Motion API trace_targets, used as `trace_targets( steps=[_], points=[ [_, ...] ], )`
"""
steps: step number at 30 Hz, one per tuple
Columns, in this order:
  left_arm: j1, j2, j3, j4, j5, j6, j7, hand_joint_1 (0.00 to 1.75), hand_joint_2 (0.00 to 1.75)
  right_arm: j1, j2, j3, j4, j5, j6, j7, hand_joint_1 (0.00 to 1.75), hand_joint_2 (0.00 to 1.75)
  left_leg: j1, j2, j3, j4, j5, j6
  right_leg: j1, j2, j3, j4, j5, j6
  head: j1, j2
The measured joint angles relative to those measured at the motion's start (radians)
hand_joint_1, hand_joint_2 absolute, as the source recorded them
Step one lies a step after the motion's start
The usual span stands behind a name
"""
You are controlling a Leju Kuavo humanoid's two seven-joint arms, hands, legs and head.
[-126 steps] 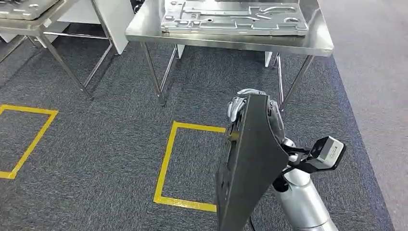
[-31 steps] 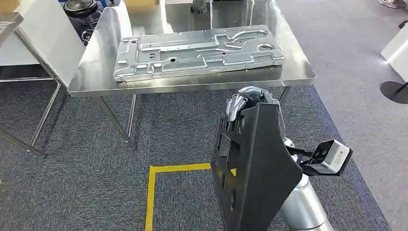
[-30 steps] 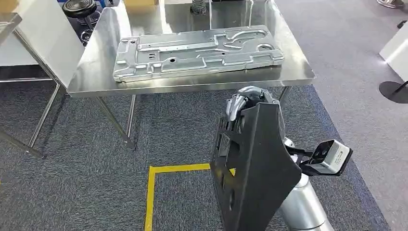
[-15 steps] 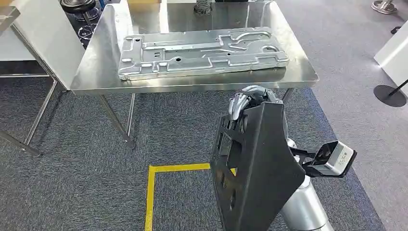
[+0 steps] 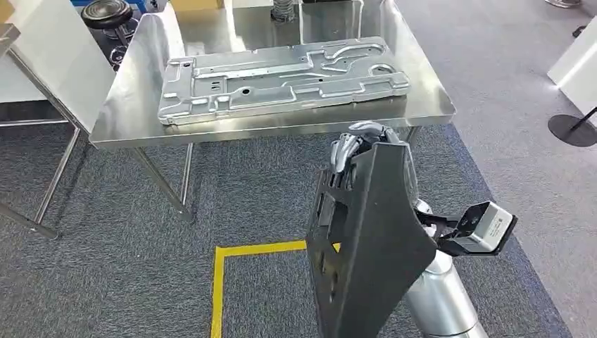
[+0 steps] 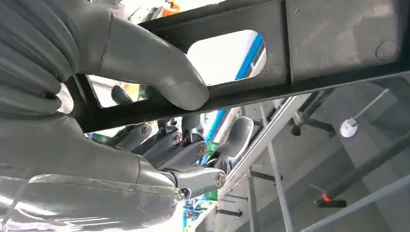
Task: Take the parts from the cabinet and place them on the table.
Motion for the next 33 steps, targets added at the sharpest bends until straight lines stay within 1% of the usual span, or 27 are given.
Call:
trace_targets(
  steps=[1, 2, 3, 6, 7, 8, 9, 10, 11, 12, 13, 14, 15, 17, 18, 19, 21, 22, 23, 24, 26, 27, 28, 29, 30, 32, 33],
  points=[
    [0.000, 0.001, 0.000, 0.000, 0.000, 0.000, -0.001, 0.00, 1.75, 0.000, 0.000, 0.000, -0.005, 0.005, -0.005, 0.005, 1.75, 1.75, 0.000, 0.000, 0.048, -0.104, 0.055, 0.004, 0.000, 0.002, 0.008, 0.002, -0.006, 0.003, 0.001, 0.000],
    [0.001, 0.002, 0.000, 0.000, 0.000, 0.000, -0.001, 0.00, 1.75, 0.000, 0.000, 0.000, -0.009, 0.010, -0.009, 0.009, 1.75, 1.75, 0.000, -0.003, 0.084, -0.190, 0.088, 0.009, 0.000, 0.002, 0.012, 0.003, -0.013, 0.006, 0.000, 0.000],
    [0.001, 0.002, 0.000, 0.000, 0.000, 0.000, -0.002, 0.00, 1.75, -0.002, 0.000, -0.002, -0.011, 0.015, -0.014, 0.011, 1.75, 1.75, -0.007, -0.006, 0.098, -0.206, 0.069, 0.013, 0.007, 0.004, 0.009, 0.007, -0.016, 0.012, 0.002, 0.000],
    [0.004, 0.003, 0.000, 0.000, 0.001, 0.000, -0.002, 0.00, 1.75, -0.003, 0.000, -0.004, -0.017, 0.020, -0.018, 0.030, 1.75, 1.75, -0.010, -0.006, 0.092, -0.206, 0.064, 0.029, 0.002, 0.006, 0.008, 0.002, -0.018, 0.026, 0.001, 0.000],
    [0.003, 0.003, 0.000, 0.000, 0.001, 0.001, -0.002, 0.00, 1.75, -0.007, 0.000, -0.007, -0.018, 0.020, -0.016, 0.044, 1.75, 1.75, -0.004, -0.006, 0.097, -0.215, 0.068, 0.037, 0.006, 0.006, 0.011, 0.002, -0.022, 0.033, 0.002, 0.000],
    [0.003, 0.002, 0.000, 0.000, 0.001, 0.001, -0.002, 0.00, 1.75, -0.011, -0.001, -0.010, -0.020, 0.019, -0.013, 0.065, 1.75, 1.75, -0.001, -0.005, 0.102, -0.220, 0.070, 0.041, 0.000, 0.004, 0.008, 0.018, -0.032, 0.038, 0.001, 0.000],
    [0.002, 0.002, 0.000, 0.000, 0.001, 0.001, -0.002, 0.00, 1.75, -0.021, -0.002, -0.013, -0.023, 0.013, -0.010, 0.082, 1.75, 1.75, -0.001, -0.004, 0.104, -0.221, 0.067, 0.049, 0.001, 0.001, -0.018, 0.067, -0.060, 0.042, 0.005, 0.000],
    [0.001, 0.002, 0.000, 0.000, 0.001, 0.002, -0.002, 0.00, 1.75, -0.030, -0.003, -0.016, -0.024, 0.007, -0.006, 0.094, 1.75, 1.75, -0.002, -0.003, 0.105, -0.220, 0.065, 0.052, 0.000, 0.001, -0.059, 0.145, -0.096, 0.046, 0.005, 0.000],
    [0.002, 0.001, 0.000, 0.000, 0.001, 0.002, -0.002, 0.00, 1.75, -0.034, -0.005, -0.019, -0.024, 0.003, -0.002, 0.103, 1.75, 1.75, -0.002, -0.002, 0.107, -0.220, 0.062, 0.056, -0.002, 0.001, -0.113, 0.245, -0.135, 0.050, 0.005, 0.000],
    [0.002, 0.001, 0.000, 0.000, 0.001, 0.002, -0.002, 0.00, 1.75, -0.034, -0.006, -0.021, -0.024, 0.000, 0.000, 0.107, 1.75, 1.75, -0.002, -0.002, 0.109, -0.220, 0.059, 0.057, -0.002, 0.001, -0.156, 0.317, -0.152, 0.052, 0.005, 0.000],
    [0.003, 0.001, 0.000, 0.000, 0.001, 0.002, -0.002, 0.00, 1.75, -0.034, -0.008, -0.021, -0.024, -0.001, 0.001, 0.112, 1.75, 1.75, -0.002, -0.003, 0.113, -0.219, 0.055, 0.057, -0.003, 0.000, -0.182, 0.347, -0.144, 0.053, 0.005, 0.000],
    [0.004, 0.001, 0.000, 0.000, 0.001, 0.002, -0.002, 0.00, 1.75, -0.035, -0.010, -0.023, -0.024, -0.003, 0.001, 0.114, 1.75, 1.75, -0.002, -0.003, 0.120, -0.219, 0.051, 0.055, -0.003, -0.001, -0.180, 0.324, -0.112, 0.053, 0.005, 0.000],
    [0.004, 0.000, 0.000, 0.000, 0.001, 0.003, -0.002, 0.00, 1.75, -0.039, -0.010, -0.025, -0.024, -0.003, -0.001, 0.118, 1.75, 1.75, -0.002, -0.005, 0.128, -0.219, 0.046, 0.054, -0.004, -0.002, -0.157, 0.261, -0.064, 0.050, 0.005, 0.000],
    [0.003, -0.002, 0.000, 0.000, 0.000, 0.003, -0.002, 0.00, 1.75, -0.056, -0.013, -0.026, -0.032, 0.004, -0.004, 0.127, 1.75, 1.75, -0.003, -0.005, 0.147, -0.218, 0.033, 0.048, -0.003, -0.007, -0.075, 0.061, 0.049, 0.039, 0.005, 0.000],
    [0.003, -0.003, 0.000, 0.000, -0.003, 0.003, -0.002, 0.00, 1.75, -0.070, -0.019, -0.026, -0.035, 0.003, -0.003, 0.133, 1.75, 1.75, -0.009, -0.005, 0.148, -0.215, 0.027, 0.041, 0.005, -0.011, -0.059, 0.029, 0.038, 0.035, 0.004, 0.000],
    [0.001, -0.003, 0.000, 0.000, -0.003, 0.003, 0.000, 0.00, 1.75, -0.085, -0.020, -0.027, -0.037, -0.004, -0.003, 0.147, 1.75, 1.75, -0.009, -0.005, 0.144, -0.213, 0.024, 0.035, 0.004, -0.010, -0.060, 0.020, 0.038, 0.031, 0.004, 0.000],
    [0.001, -0.003, 0.000, 0.000, -0.003, 0.003, 0.001, 0.00, 1.75, -0.106, -0.029, -0.037, -0.037, -0.021, -0.001, 0.168, 1.75, 1.75, -0.006, -0.002, 0.146, -0.217, 0.021, 0.026, 0.009, -0.006, -0.063, 0.022, 0.033, 0.023, 0.003, 0.000],
    [0.000, -0.003, 0.000, 0.000, -0.003, 0.003, 0.001, 0.00, 1.75, -0.115, -0.032, -0.042, -0.037, -0.028, 0.000, 0.176, 1.75, 1.75, -0.008, -0.001, 0.150, -0.220, 0.020, 0.020, 0.005, -0.005, -0.060, 0.017, 0.034, 0.018, 0.004, 0.000],
    [-0.001, -0.004, 0.000, 0.000, -0.003, 0.003, 0.001, 0.00, 1.75, -0.126, -0.034, -0.045, -0.037, -0.033, 0.001, 0.183, 1.75, 1.75, -0.006, -0.002, 0.151, -0.213, 0.010, 0.015, -0.004, -0.005, -0.048, 0.005, 0.037, 0.013, 0.005, 0.000],
    [-0.001, -0.005, 0.000, 0.000, -0.003, 0.003, 0.000, 0.00, 1.75, -0.137, -0.036, -0.046, -0.037, -0.036, 0.002, 0.185, 1.75, 1.75, -0.006, -0.003, 0.137, -0.176, -0.011, 0.012, -0.004, -0.006, -0.041, 0.001, 0.034, 0.006, 0.000, 0.000],
    [-0.001, -0.005, 0.000, 0.000, -0.002, 0.003, 0.000, 0.00, 1.75, -0.150, -0.037, -0.047, -0.037, -0.040, 0.002, 0.185, 1.75, 1.75, -0.002, -0.003, 0.057, -0.020, -0.082, 0.003, -0.003, -0.006, -0.035, 0.001, 0.028, 0.000, -0.002, 0.000],
    [0.000, -0.005, 0.000, 0.000, -0.002, 0.003, 0.000, 0.00, 1.75, -0.151, -0.038, -0.048, -0.036, -0.041, 0.002, 0.187, 1.75, 1.75, -0.001, -0.003, 0.013, 0.058, -0.108, 0.000, -0.002, -0.006, -0.032, 0.002, 0.025, -0.001, -0.001, 0.000],
    [0.002, -0.005, 0.000, 0.000, -0.002, 0.003, 0.000, 0.00, 1.75, -0.151, -0.039, -0.049, -0.033, -0.041, 0.002, 0.187, 1.75, 1.75, -0.001, -0.003, -0.019, 0.107, -0.111, -0.001, -0.001, -0.005, -0.029, 0.002, 0.021, -0.002, -0.003, 0.000],
    [0.004, -0.005, 0.000, 0.000, -0.002, 0.002, 0.000, 0.00, 1.75, -0.152, -0.040, -0.049, -0.031, -0.041, 0.002, 0.191, 1.75, 1.75, -0.001, -0.003, -0.029, 0.102, -0.086, -0.002, -0.001, -0.003, -0.024, 0.004, 0.017, -0.001, -0.002, 0.000],
    [0.005, -0.005, 0.000, 0.000, -0.002, 0.000, 0.000, 0.00, 1.75, -0.157, -0.042, -0.049, -0.028, -0.042, 0.003, 0.193, 1.75, 1.75, 0.000, -0.003, -0.011, 0.047, -0.039, -0.001, -0.001, -0.002, -0.018, 0.006, 0.011, 0.000, -0.002, 0.000],
    [0.004, -0.004, 0.000, 0.000, -0.003, -0.001, -0.003, 0.00, 1.75, -0.175, -0.045, -0.049, -0.021, -0.051, 0.007, 0.200, 1.75, 1.75, 0.000, -0.003, 0.065, -0.138, 0.071, 0.007, -0.001, 0.000, -0.003, 0.010, -0.003, 0.005, -0.002, 0.000],
    [0.005, -0.003, 0.000, 0.000, -0.006, -0.003, -0.004, 0.00, 1.75, -0.186, -0.048, -0.049, -0.014, -0.056, 0.010, 0.201, 1.75, 1.75, -0.001, -0.005, 0.091, -0.189, 0.076, 0.014, -0.001, 0.000, 0.000, 0.010, -0.008, 0.009, -0.002, 0.000]
  ],
)
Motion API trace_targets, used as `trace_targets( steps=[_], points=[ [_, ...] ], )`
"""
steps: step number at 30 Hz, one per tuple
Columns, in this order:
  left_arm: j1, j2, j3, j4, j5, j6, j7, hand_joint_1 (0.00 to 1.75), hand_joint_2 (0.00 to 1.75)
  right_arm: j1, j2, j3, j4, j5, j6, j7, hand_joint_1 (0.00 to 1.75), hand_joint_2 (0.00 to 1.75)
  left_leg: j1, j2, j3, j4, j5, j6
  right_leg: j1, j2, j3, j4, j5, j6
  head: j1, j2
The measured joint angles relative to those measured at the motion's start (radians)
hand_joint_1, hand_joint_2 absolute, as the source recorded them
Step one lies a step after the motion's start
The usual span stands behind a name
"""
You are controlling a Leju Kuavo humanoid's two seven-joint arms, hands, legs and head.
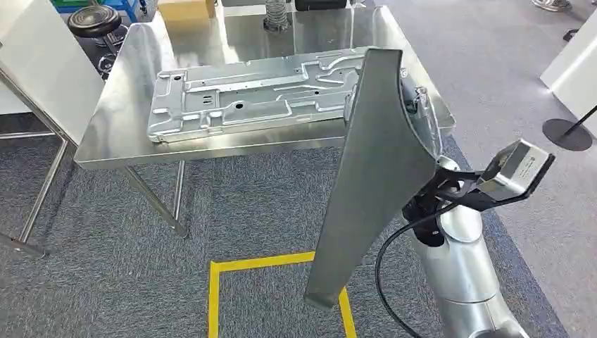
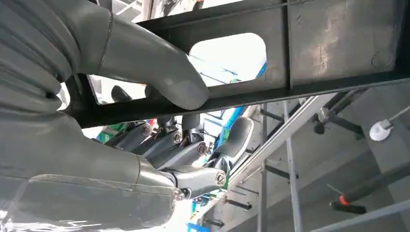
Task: Take the parts from the cabinet and place them on the table.
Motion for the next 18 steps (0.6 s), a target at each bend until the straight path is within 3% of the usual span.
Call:
trace_targets(
  steps=[1, 4, 6, 7, 9, 10, 14, 15, 16, 17, 18],
  points=[
    [-0.002, 0.000, 0.000, 0.000, -0.001, -0.001, -0.002, 0.00, 1.75, -0.015, -0.005, 0.000, 0.009, -0.004, 0.002, 0.001, 1.75, 1.75, -0.009, 0.000, 0.007, -0.020, -0.008, 0.005, 0.004, 0.002, -0.004, 0.002, -0.003, 0.008, 0.001, 0.000],
    [0.000, 0.000, 0.000, 0.000, -0.005, -0.002, -0.005, 0.00, 1.75, -0.032, -0.014, 0.000, 0.028, -0.009, 0.002, 0.005, 1.75, 1.75, -0.007, -0.001, 0.005, -0.023, -0.011, 0.023, 0.004, 0.003, -0.001, 0.005, 0.006, 0.025, 0.002, 0.000],
    [-0.002, 0.000, 0.000, 0.000, -0.008, -0.002, -0.007, 0.00, 1.75, -0.040, -0.022, 0.000, 0.038, -0.008, -0.004, 0.003, 1.75, 1.75, -0.002, -0.003, 0.024, -0.032, -0.010, 0.035, 0.001, 0.001, -0.013, 0.040, -0.015, 0.033, 0.003, 0.000],
    [-0.003, 0.000, 0.000, 0.000, -0.008, -0.003, -0.008, 0.00, 1.75, -0.047, -0.024, 0.000, 0.042, -0.008, -0.007, 0.003, 1.75, 1.75, -0.002, -0.003, 0.027, -0.032, -0.014, 0.040, 0.001, 0.000, -0.043, 0.096, -0.043, 0.038, 0.008, 0.000],
    [-0.003, 0.000, 0.000, 0.000, -0.009, -0.003, -0.008, 0.00, 1.75, -0.049, -0.030, 0.000, 0.052, -0.008, -0.010, 0.003, 1.75, 1.75, -0.003, -0.003, 0.031, -0.032, -0.020, 0.045, -0.002, 0.000, -0.137, 0.258, -0.112, 0.046, 0.006, 0.000],
    [-0.003, 0.000, 0.000, 0.000, -0.009, -0.003, -0.008, 0.00, 1.75, -0.049, -0.031, 0.000, 0.056, -0.008, -0.010, 0.003, 1.75, 1.75, -0.003, -0.003, 0.033, -0.031, -0.022, 0.045, -0.002, 0.000, -0.169, 0.306, -0.126, 0.048, 0.007, 0.000],
    [-0.003, 0.000, 0.000, 0.000, -0.009, -0.003, -0.008, 0.00, 1.75, -0.049, -0.031, 0.000, 0.057, -0.007, -0.010, 0.003, 1.75, 1.75, -0.003, -0.003, 0.033, -0.030, -0.022, 0.045, -0.002, 0.000, -0.175, 0.315, -0.127, 0.048, 0.007, 0.000],
    [-0.002, 0.000, 0.000, 0.000, -0.009, -0.004, -0.008, 0.00, 1.75, -0.049, -0.033, 0.000, 0.063, -0.007, -0.010, 0.003, 1.75, 1.75, -0.003, -0.003, 0.039, -0.030, -0.027, 0.044, -0.002, -0.002, -0.198, 0.330, -0.115, 0.046, 0.007, 0.000],
    [-0.001, 0.000, 0.000, 0.000, -0.009, -0.003, -0.008, 0.00, 1.75, -0.049, -0.034, 0.000, 0.066, -0.007, -0.010, 0.003, 1.75, 1.75, -0.003, -0.004, 0.045, -0.030, -0.032, 0.043, -0.002, -0.003, -0.189, 0.294, -0.081, 0.045, 0.007, 0.000],
    [-0.001, 0.000, 0.000, 0.000, -0.009, -0.004, -0.008, 0.00, 1.75, -0.052, -0.039, 0.000, 0.072, -0.007, -0.010, -0.001, 1.75, 1.75, -0.003, -0.007, 0.073, -0.030, -0.053, 0.034, 0.001, -0.008, -0.082, 0.024, 0.084, 0.029, 0.008, 0.000],
    [-0.002, -0.001, 0.000, 0.000, -0.010, -0.005, -0.008, 0.00, 1.75, -0.053, -0.040, 0.000, 0.075, -0.011, -0.008, -0.009, 1.75, 1.75, -0.006, -0.006, 0.074, -0.030, -0.057, 0.029, 0.009, -0.011, -0.079, 0.010, 0.048, 0.021, 0.005, 0.000]
  ],
)
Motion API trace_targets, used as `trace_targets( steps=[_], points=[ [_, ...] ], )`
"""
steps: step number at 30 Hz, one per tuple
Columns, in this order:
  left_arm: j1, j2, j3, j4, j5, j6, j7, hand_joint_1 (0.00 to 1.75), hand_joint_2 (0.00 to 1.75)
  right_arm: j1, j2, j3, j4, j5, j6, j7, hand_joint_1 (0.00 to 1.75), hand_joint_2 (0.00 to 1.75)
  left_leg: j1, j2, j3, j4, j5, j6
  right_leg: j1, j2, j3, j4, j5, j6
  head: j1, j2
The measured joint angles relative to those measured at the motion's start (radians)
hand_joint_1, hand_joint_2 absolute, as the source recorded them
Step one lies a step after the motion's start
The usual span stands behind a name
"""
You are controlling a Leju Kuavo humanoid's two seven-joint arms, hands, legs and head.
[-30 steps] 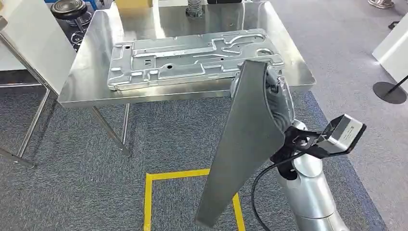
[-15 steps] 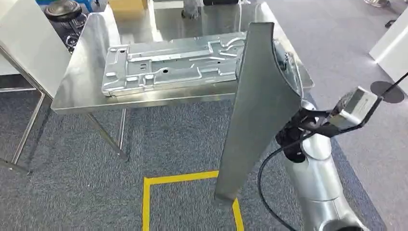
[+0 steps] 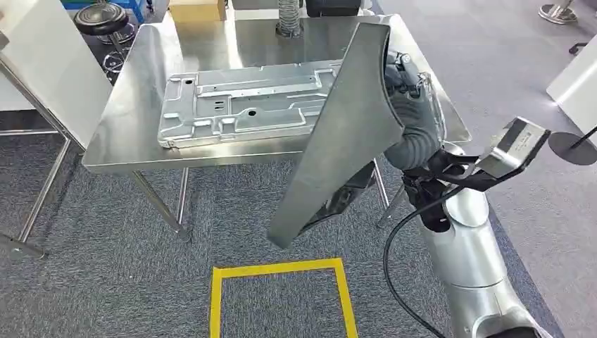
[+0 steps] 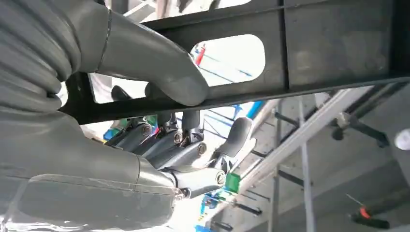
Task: Take the parts from the cabinet and place them on the table.
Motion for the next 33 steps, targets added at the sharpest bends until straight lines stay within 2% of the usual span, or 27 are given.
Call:
trace_targets(
  steps=[1, 2, 3, 5, 6, 8, 9, 10, 11, 12, 13, 14, 15, 16, 17, 18, 20, 21, 22, 24, 25, 26, 27, 29, 30, 31, 33],
  points=[
    [-0.001, 0.000, 0.000, 0.000, -0.002, -0.001, 0.000, 0.00, 1.75, -0.001, 0.000, 0.000, 0.002, -0.003, 0.006, -0.005, 1.75, 1.75, 0.000, 0.001, -0.005, -0.002, -0.003, -0.007, 0.002, 0.000, 0.000, -0.002, -0.008, -0.004, 0.002, 0.000],
    [-0.001, 0.001, 0.000, 0.000, -0.002, -0.002, 0.000, 0.00, 1.75, 0.000, -0.001, 0.001, 0.002, -0.003, 0.014, -0.013, 1.75, 1.75, 0.000, 0.002, -0.001, -0.002, -0.006, -0.013, 0.001, 0.001, -0.001, -0.006, 0.013, -0.009, 0.000, 0.000],
    [0.000, 0.001, 0.000, 0.000, -0.005, -0.004, 0.000, 0.00, 1.75, 0.000, -0.005, 0.002, 0.003, -0.002, 0.023, -0.019, 1.75, 1.75, -0.001, 0.001, 0.003, 0.009, 0.001, -0.021, 0.000, 0.002, 0.003, -0.007, 0.009, -0.015, 0.001, 0.000],
    [-0.001, 0.002, 0.000, 0.000, -0.006, -0.004, 0.000, 0.00, 1.75, -0.001, -0.011, 0.003, 0.004, 0.003, 0.034, -0.028, 1.75, 1.75, 0.001, 0.001, 0.005, 0.028, -0.016, -0.029, -0.008, -0.001, 0.028, -0.016, 0.008, -0.025, 0.002, 0.000],
    [-0.003, 0.001, 0.000, 0.000, -0.008, -0.005, -0.001, 0.00, 1.75, -0.004, -0.013, 0.004, 0.004, 0.006, 0.038, -0.034, 1.75, 1.75, 0.001, 0.001, -0.018, 0.079, -0.030, -0.033, -0.008, -0.003, 0.034, -0.017, 0.003, -0.031, -0.005, 0.000],
    [-0.004, 0.003, 0.000, 0.000, -0.008, -0.005, -0.001, 0.00, 1.75, -0.004, -0.016, 0.006, 0.009, 0.010, 0.039, -0.036, 1.75, 1.75, 0.004, 0.001, -0.117, 0.245, -0.096, -0.044, -0.007, -0.004, 0.041, -0.017, -0.006, -0.036, -0.006, 0.000],
    [-0.003, 0.004, 0.000, 0.000, -0.008, -0.005, -0.001, 0.00, 1.75, -0.003, -0.018, 0.006, 0.013, 0.009, 0.039, -0.035, 1.75, 1.75, 0.004, 0.001, -0.160, 0.308, -0.123, -0.045, -0.007, -0.006, 0.044, -0.016, -0.011, -0.036, -0.006, 0.000],
    [0.001, 0.003, 0.000, 0.000, -0.008, -0.005, -0.001, 0.00, 1.75, -0.002, -0.018, 0.007, 0.016, 0.008, 0.039, -0.034, 1.75, 1.75, 0.005, 0.001, -0.188, 0.334, -0.122, -0.046, -0.007, -0.006, 0.050, -0.015, -0.017, -0.036, -0.006, 0.000],
    [0.003, 0.003, 0.000, 0.000, -0.009, -0.005, -0.001, 0.00, 1.75, -0.002, -0.019, 0.007, 0.019, 0.008, 0.039, -0.032, 1.75, 1.75, 0.005, 0.001, -0.190, 0.311, -0.095, -0.044, -0.007, -0.006, 0.058, -0.015, -0.022, -0.036, -0.006, 0.000],
    [0.005, 0.003, 0.000, 0.000, -0.011, -0.005, -0.001, 0.00, 1.75, -0.002, -0.019, 0.008, 0.022, 0.008, 0.039, -0.032, 1.75, 1.75, 0.006, 0.002, -0.171, 0.243, -0.042, -0.043, -0.007, -0.008, 0.068, -0.015, -0.029, -0.034, -0.006, 0.000],
    [0.004, 0.004, 0.000, 0.000, -0.011, -0.005, -0.001, 0.00, 1.75, -0.002, -0.019, 0.008, 0.024, 0.007, 0.039, -0.032, 1.75, 1.75, 0.005, 0.006, -0.135, 0.141, 0.029, -0.039, -0.007, -0.011, 0.082, -0.015, -0.038, -0.032, -0.006, 0.000],
    [0.004, 0.004, 0.000, 0.000, -0.011, -0.005, -0.001, 0.00, 1.75, -0.002, -0.019, 0.008, 0.025, 0.007, 0.039, -0.032, 1.75, 1.75, 0.004, 0.019, -0.103, 0.052, 0.089, -0.033, -0.007, -0.014, 0.091, -0.015, -0.046, -0.029, -0.006, 0.000],
    [0.003, 0.005, 0.000, 0.000, -0.011, -0.005, -0.001, 0.00, 1.75, -0.002, -0.021, 0.008, 0.027, 0.007, 0.039, -0.032, 1.75, 1.75, -0.003, 0.039, -0.097, 0.024, 0.074, -0.027, -0.004, -0.017, 0.097, -0.013, -0.051, -0.024, -0.004, 0.000],
    [-0.001, 0.004, 0.000, 0.000, -0.011, -0.006, -0.002, 0.00, 1.75, -0.004, -0.024, 0.008, 0.028, 0.005, 0.040, -0.032, 1.75, 1.75, -0.008, 0.037, -0.096, 0.011, 0.050, -0.019, -0.002, -0.015, 0.090, -0.013, -0.053, -0.018, -0.007, 0.000],
    [-0.001, 0.005, 0.000, 0.000, -0.010, -0.006, -0.002, 0.00, 1.75, -0.003, -0.024, 0.008, 0.029, 0.003, 0.040, -0.031, 1.75, 1.75, -0.009, 0.036, -0.094, 0.011, 0.071, -0.012, -0.001, -0.019, 0.089, -0.013, -0.058, -0.011, -0.005, 0.000],
    [0.003, 0.005, 0.000, 0.000, -0.011, -0.006, -0.002, 0.00, 1.75, -0.003, -0.024, 0.008, 0.031, 0.000, 0.041, -0.031, 1.75, 1.75, -0.011, 0.031, -0.094, 0.015, 0.070, -0.007, -0.001, -0.022, 0.093, -0.015, -0.062, -0.006, -0.005, 0.000],
    [0.003, 0.005, 0.000, 0.000, -0.011, -0.007, -0.002, 0.00, 1.75, -0.007, -0.026, 0.008, 0.031, -0.002, 0.041, -0.031, 1.75, 1.75, 0.001, 0.025, -0.078, 0.001, 0.074, 0.004, -0.001, -0.023, 0.103, -0.009, -0.076, 0.006, -0.006, 0.000],
    [0.001, 0.005, 0.000, 0.000, -0.011, -0.007, -0.002, 0.00, 1.75, -0.012, -0.028, 0.008, 0.031, -0.005, 0.041, -0.032, 1.75, 1.75, 0.000, 0.023, -0.073, -0.001, 0.069, 0.010, -0.002, -0.013, 0.086, 0.032, -0.095, 0.010, 0.001, 0.000],
    [-0.001, 0.005, 0.000, 0.000, -0.011, -0.007, -0.002, 0.00, 1.75, -0.017, -0.031, 0.007, 0.031, -0.007, 0.041, -0.032, 1.75, 1.75, 0.000, 0.022, -0.070, -0.001, 0.066, 0.014, -0.004, -0.008, 0.045, 0.105, -0.127, 0.014, 0.003, 0.000],
    [-0.004, 0.005, 0.000, 0.000, -0.013, -0.007, -0.002, 0.00, 1.75, -0.014, -0.032, 0.007, 0.033, -0.010, 0.041, -0.031, 1.75, 1.75, -0.001, 0.015, -0.066, 0.000, 0.056, 0.018, -0.008, -0.006, -0.061, 0.275, -0.184, 0.020, 0.003, 0.000],
    [-0.003, 0.005, 0.000, 0.000, -0.013, -0.007, -0.002, 0.00, 1.75, -0.012, -0.035, 0.007, 0.034, -0.011, 0.041, -0.030, 1.75, 1.75, -0.001, 0.011, -0.061, 0.000, 0.051, 0.017, -0.009, -0.005, -0.102, 0.328, -0.185, 0.022, 0.003, 0.000],
    [-0.001, 0.005, 0.000, 0.000, -0.014, -0.007, -0.002, 0.00, 1.75, -0.010, -0.036, 0.007, 0.035, -0.011, 0.041, -0.029, 1.75, 1.75, -0.001, 0.007, -0.052, 0.000, 0.045, 0.017, -0.010, -0.005, -0.115, 0.320, -0.154, 0.021, 0.003, 0.000],
    [0.000, 0.005, 0.000, 0.000, -0.015, -0.007, -0.002, 0.00, 1.75, -0.010, -0.037, 0.007, 0.035, -0.012, 0.041, -0.029, 1.75, 1.75, -0.001, 0.003, -0.040, 0.000, 0.037, 0.015, -0.010, -0.005, -0.099, 0.263, -0.101, 0.019, 0.003, 0.000],
    [-0.001, 0.005, 0.000, 0.000, -0.016, -0.007, -0.002, 0.00, 1.75, -0.013, -0.039, 0.007, 0.034, -0.015, 0.042, -0.029, 1.75, 1.75, -0.003, -0.002, -0.014, 0.000, 0.021, 0.011, -0.008, -0.005, -0.026, 0.076, 0.018, 0.007, 0.003, 0.000],
    [0.000, 0.003, 0.000, 0.000, -0.017, -0.007, -0.002, 0.00, 1.75, -0.013, -0.041, 0.007, 0.035, -0.015, 0.042, -0.029, 1.75, 1.75, -0.004, -0.003, -0.012, 0.000, 0.014, 0.007, -0.005, -0.005, -0.004, 0.012, 0.037, -0.002, 0.003, 0.000],
    [-0.003, 0.003, 0.000, 0.000, -0.017, -0.003, 0.001, 0.00, 1.75, -0.015, -0.042, 0.007, 0.035, -0.016, 0.044, -0.027, 1.75, 1.75, -0.010, -0.006, -0.007, 0.004, 0.005, 0.000, -0.001, -0.005, 0.006, -0.006, 0.022, -0.005, 0.002, 0.000],
    [-0.003, 0.003, 0.000, 0.000, -0.017, 0.003, 0.003, 0.00, 1.75, -0.014, -0.041, 0.007, 0.035, -0.016, 0.047, -0.026, 1.75, 1.75, -0.006, -0.004, -0.004, -0.003, -0.001, -0.010, 0.002, -0.004, 0.005, -0.001, 0.014, -0.014, 0.001, 0.000]
  ],
)
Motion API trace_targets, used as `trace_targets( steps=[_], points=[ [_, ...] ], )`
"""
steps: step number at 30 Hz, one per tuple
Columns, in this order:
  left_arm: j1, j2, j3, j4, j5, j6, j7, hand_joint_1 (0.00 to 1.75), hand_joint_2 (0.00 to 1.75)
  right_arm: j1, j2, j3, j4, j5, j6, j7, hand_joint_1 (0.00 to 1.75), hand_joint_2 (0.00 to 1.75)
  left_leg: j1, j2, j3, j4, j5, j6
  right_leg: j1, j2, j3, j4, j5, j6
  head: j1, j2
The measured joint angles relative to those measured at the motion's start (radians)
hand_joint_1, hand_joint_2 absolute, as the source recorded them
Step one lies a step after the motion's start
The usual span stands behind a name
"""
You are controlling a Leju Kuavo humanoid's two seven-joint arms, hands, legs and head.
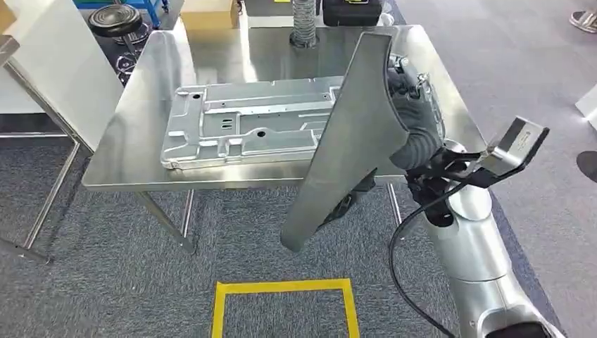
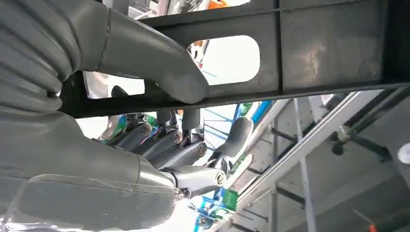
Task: Take the parts from the cabinet and place them on the table.
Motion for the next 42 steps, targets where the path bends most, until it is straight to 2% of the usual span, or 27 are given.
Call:
trace_targets(
  steps=[3, 4, 6, 7, 8, 9, 11, 12, 14, 18, 19, 21, 22, 23, 24, 25, 27, 29, 31, 33, 34, 35, 37, 38, 39, 40, 42],
  points=[
    [0.000, -0.001, 0.000, 0.000, 0.000, 0.005, -0.001, 0.00, 1.75, -0.002, -0.003, -0.001, -0.002, -0.002, 0.003, 0.000, 1.75, 1.75, -0.001, 0.002, 0.008, 0.018, -0.022, -0.016, -0.012, 0.004, 0.027, -0.023, -0.004, -0.012, 0.000, 0.000],
    [-0.001, -0.001, 0.000, 0.000, 0.000, 0.005, -0.001, 0.00, 1.75, -0.006, -0.002, -0.001, -0.002, -0.005, 0.005, -0.001, 1.75, 1.75, 0.004, 0.002, -0.029, 0.093, -0.056, -0.020, -0.013, 0.002, 0.036, -0.023, -0.010, -0.020, -0.011, 0.000],
    [0.000, 0.000, 0.000, 0.000, 0.000, 0.005, -0.001, 0.00, 1.75, -0.005, -0.002, -0.001, -0.001, -0.008, 0.008, -0.001, 1.75, 1.75, 0.009, 0.002, -0.131, 0.268, -0.120, -0.029, -0.012, 0.003, 0.047, -0.023, -0.023, -0.022, -0.010, 0.000],
    [0.002, 0.000, 0.000, 0.000, 0.000, 0.005, -0.001, 0.00, 1.75, -0.005, -0.001, 0.000, -0.002, -0.010, 0.008, -0.001, 1.75, 1.75, 0.010, 0.002, -0.172, 0.325, -0.127, -0.032, -0.011, 0.003, 0.053, -0.022, -0.030, -0.022, -0.010, 0.000],
    [0.004, 0.000, 0.000, 0.000, 0.000, 0.005, -0.001, 0.00, 1.75, -0.005, -0.001, 0.000, -0.002, -0.011, 0.008, -0.001, 1.75, 1.75, 0.011, 0.002, -0.191, 0.334, -0.108, -0.033, -0.011, 0.005, 0.062, -0.022, -0.037, -0.021, -0.010, 0.000],
    [0.006, 0.000, 0.000, 0.000, 0.000, 0.005, -0.001, 0.00, 1.75, -0.005, -0.001, 0.000, -0.002, -0.011, 0.008, -0.001, 1.75, 1.75, 0.012, 0.002, -0.185, 0.294, -0.065, -0.033, -0.012, 0.006, 0.073, -0.022, -0.045, -0.020, -0.010, 0.000],
    [0.006, 0.001, 0.000, 0.000, 0.000, 0.002, -0.001, 0.00, 1.75, -0.009, -0.001, 0.000, -0.004, -0.010, 0.007, -0.001, 1.75, 1.75, 0.013, 0.003, -0.116, 0.105, 0.066, -0.027, -0.012, 0.006, 0.103, -0.020, -0.066, -0.014, -0.010, 0.000],
    [0.007, 0.003, 0.000, 0.000, 0.000, 0.002, -0.001, 0.00, 1.75, -0.012, -0.001, 0.000, -0.005, -0.008, 0.005, 0.000, 1.75, 1.75, 0.012, 0.004, -0.089, 0.027, 0.097, -0.021, -0.012, 0.005, 0.113, -0.021, -0.078, -0.009, -0.010, 0.000],
    [0.004, 0.003, 0.000, 0.000, 0.000, 0.002, 0.000, 0.00, 1.75, -0.020, -0.001, 0.000, -0.010, -0.002, -0.003, -0.001, 1.75, 1.75, 0.004, 0.005, -0.069, 0.013, 0.070, -0.009, -0.006, 0.007, 0.115, -0.020, -0.085, 0.004, -0.010, 0.000],
    [0.007, 0.005, 0.000, 0.000, -0.003, 0.002, 0.000, 0.00, 1.75, -0.037, -0.001, -0.019, -0.053, 0.008, -0.024, -0.005, 1.75, 1.75, 0.009, 0.001, -0.060, 0.000, 0.063, 0.010, -0.013, 0.006, 0.113, -0.001, -0.106, 0.024, -0.009, 0.000],
    [0.006, 0.005, 0.000, 0.000, -0.003, 0.002, 0.000, 0.00, 1.75, -0.050, -0.001, -0.030, -0.063, 0.011, -0.025, -0.003, 1.75, 1.75, 0.009, 0.002, -0.058, 0.000, 0.058, 0.017, -0.012, 0.006, 0.085, 0.052, -0.127, 0.028, -0.005, 0.000],
    [0.005, 0.005, 0.000, 0.000, -0.003, 0.002, 0.000, 0.00, 1.75, -0.081, 0.000, -0.046, -0.071, 0.018, -0.027, 0.010, 1.75, 1.75, 0.009, 0.002, -0.054, 0.000, 0.050, 0.022, -0.014, 0.006, -0.025, 0.232, -0.195, 0.036, -0.007, 0.000],
    [0.004, 0.005, 0.001, 0.000, -0.004, 0.002, 0.000, 0.00, 1.75, -0.095, 0.000, -0.050, -0.072, 0.021, -0.026, 0.023, 1.75, 1.75, 0.009, 0.002, -0.049, 0.001, 0.044, 0.023, -0.015, 0.005, -0.074, 0.305, -0.209, 0.038, -0.005, 0.000],
    [0.005, 0.005, 0.001, 0.000, -0.004, 0.002, 0.000, 0.00, 1.75, -0.110, 0.000, -0.053, -0.072, 0.022, -0.025, 0.041, 1.75, 1.75, 0.009, 0.001, -0.041, 0.001, 0.038, 0.022, -0.017, 0.005, -0.101, 0.329, -0.195, 0.038, -0.005, 0.000],
    [0.007, 0.005, 0.002, 0.000, -0.004, 0.002, 0.000, 0.00, 1.75, -0.130, 0.000, -0.055, -0.072, 0.021, -0.024, 0.052, 1.75, 1.75, 0.009, -0.001, -0.031, 0.001, 0.031, 0.021, -0.018, 0.005, -0.105, 0.309, -0.160, 0.037, -0.006, 0.000],
    [0.007, 0.005, 0.002, 0.000, -0.005, 0.002, 0.000, 0.00, 1.75, -0.152, 0.000, -0.059, -0.072, 0.019, -0.023, 0.062, 1.75, 1.75, 0.009, -0.002, -0.018, 0.001, 0.023, 0.019, -0.018, 0.005, -0.090, 0.248, -0.100, 0.035, -0.005, 0.000],
    [0.006, 0.005, 0.003, 0.000, -0.005, 0.002, 0.000, 0.00, 1.75, -0.197, 0.001, -0.066, -0.069, 0.016, -0.021, 0.083, 1.75, 1.75, 0.008, -0.005, 0.008, 0.001, 0.004, 0.013, -0.018, 0.005, -0.033, 0.064, 0.029, 0.024, -0.004, 0.000],
    [0.001, 0.005, 0.006, 0.000, -0.005, 0.002, 0.000, 0.00, 1.75, -0.242, 0.005, -0.068, -0.056, 0.011, -0.017, 0.097, 1.75, 1.75, 0.003, -0.007, 0.009, 0.005, -0.008, 0.000, -0.009, 0.006, -0.008, 0.009, 0.017, 0.011, -0.010, 0.000],
    [-0.001, 0.005, 0.008, 0.000, -0.005, 0.002, 0.000, 0.00, 1.75, -0.280, 0.009, -0.069, -0.037, 0.008, -0.016, 0.110, 1.75, 1.75, 0.007, -0.004, 0.007, -0.001, -0.012, -0.008, -0.005, 0.008, -0.010, 0.006, 0.002, 0.002, -0.011, 0.000],
    [-0.004, 0.007, 0.009, 0.000, -0.005, 0.003, -0.001, 0.00, 1.75, -0.311, 0.010, -0.071, -0.011, 0.005, -0.014, 0.114, 1.75, 1.75, 0.008, -0.001, 0.011, 0.007, -0.025, -0.021, -0.017, 0.009, 0.004, -0.007, -0.001, -0.007, -0.010, 0.000],
    [-0.005, 0.007, 0.010, 0.000, -0.005, 0.003, -0.001, 0.00, 1.75, -0.319, 0.011, -0.072, -0.003, 0.003, -0.013, 0.112, 1.75, 1.75, 0.008, 0.000, -0.005, 0.049, -0.039, -0.027, -0.016, 0.008, 0.013, -0.009, -0.006, -0.014, -0.011, 0.000],
    [-0.006, 0.007, 0.011, 0.000, -0.005, 0.005, 0.000, 0.00, 1.75, -0.324, 0.013, -0.072, 0.006, 0.002, -0.011, 0.111, 1.75, 1.75, 0.010, 0.000, -0.044, 0.119, -0.066, -0.032, -0.016, 0.007, 0.017, -0.009, -0.011, -0.020, -0.015, 0.000],
    [-0.005, 0.007, 0.018, 0.000, -0.004, 0.006, 0.001, 0.00, 1.75, -0.324, 0.016, -0.071, 0.029, 0.001, -0.010, 0.107, 1.75, 1.75, 0.012, 0.000, -0.147, 0.282, -0.117, -0.038, -0.013, 0.007, 0.027, -0.009, -0.021, -0.022, -0.015, 0.000],
    [-0.003, 0.006, 0.019, 0.000, -0.004, 0.007, 0.002, 0.00, 1.75, -0.322, 0.016, -0.071, 0.037, 0.000, -0.010, 0.103, 1.75, 1.75, 0.012, 0.000, -0.185, 0.327, -0.115, -0.039, -0.013, 0.008, 0.033, -0.008, -0.027, -0.022, -0.016, 0.000],
    [-0.002, 0.006, 0.021, 0.000, -0.004, 0.007, 0.003, 0.00, 1.75, -0.320, 0.016, -0.071, 0.046, -0.002, -0.011, 0.098, 1.75, 1.75, 0.013, 0.000, -0.199, 0.319, -0.083, -0.040, -0.012, 0.009, 0.043, -0.008, -0.034, -0.022, -0.014, 0.000],
    [-0.001, 0.006, 0.023, 0.000, -0.005, 0.008, 0.003, 0.00, 1.75, -0.319, 0.016, -0.071, 0.053, -0.003, -0.011, 0.094, 1.75, 1.75, 0.013, 0.000, -0.187, 0.264, -0.032, -0.038, -0.012, 0.010, 0.055, -0.008, -0.043, -0.021, -0.015, 0.000],
    [-0.001, 0.007, 0.024, 0.000, -0.005, 0.008, 0.002, 0.00, 1.75, -0.319, 0.016, -0.071, 0.062, -0.003, -0.011, 0.087, 1.75, 1.75, 0.013, 0.001, -0.124, 0.085, 0.088, -0.032, -0.012, 0.009, 0.082, -0.007, -0.062, -0.015, -0.014, 0.000]
  ],
)
